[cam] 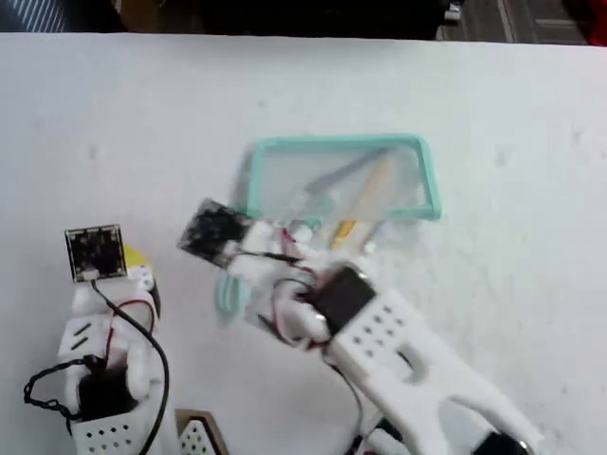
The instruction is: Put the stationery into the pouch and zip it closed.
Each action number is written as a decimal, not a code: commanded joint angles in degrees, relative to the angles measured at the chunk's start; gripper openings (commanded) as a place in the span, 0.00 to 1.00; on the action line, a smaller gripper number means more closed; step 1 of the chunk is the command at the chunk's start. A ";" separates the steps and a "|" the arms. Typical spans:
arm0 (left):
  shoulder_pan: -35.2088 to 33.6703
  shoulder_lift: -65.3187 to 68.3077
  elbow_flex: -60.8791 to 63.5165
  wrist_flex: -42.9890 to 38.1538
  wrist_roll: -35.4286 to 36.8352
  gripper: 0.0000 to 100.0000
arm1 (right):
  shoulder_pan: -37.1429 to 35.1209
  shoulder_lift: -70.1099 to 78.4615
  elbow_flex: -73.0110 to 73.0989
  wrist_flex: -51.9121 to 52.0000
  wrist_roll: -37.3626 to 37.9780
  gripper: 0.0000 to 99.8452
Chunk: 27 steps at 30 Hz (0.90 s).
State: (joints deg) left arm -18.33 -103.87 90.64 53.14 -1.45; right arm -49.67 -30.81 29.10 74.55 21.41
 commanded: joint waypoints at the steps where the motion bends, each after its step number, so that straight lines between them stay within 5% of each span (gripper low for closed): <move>1: -0.40 -0.48 -1.58 -1.41 0.70 0.02 | 0.13 9.54 -5.36 -4.53 0.53 0.20; 6: -0.40 -0.48 -1.49 -1.23 0.18 0.02 | 1.27 21.05 -5.63 -17.80 -1.05 0.20; 12: -0.40 -0.48 -1.41 -1.23 0.09 0.02 | 2.15 29.32 -5.71 -29.49 -18.55 0.20; 16: -0.40 -0.48 -1.41 -1.23 0.09 0.02 | 3.82 32.84 -6.15 -34.86 -19.96 0.20; 27: -0.40 -0.48 -1.41 -1.32 0.09 0.02 | 7.08 51.82 -27.96 -23.96 -27.25 0.20</move>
State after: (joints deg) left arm -18.42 -103.87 90.64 53.14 -1.19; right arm -42.90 17.89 9.05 47.30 -4.97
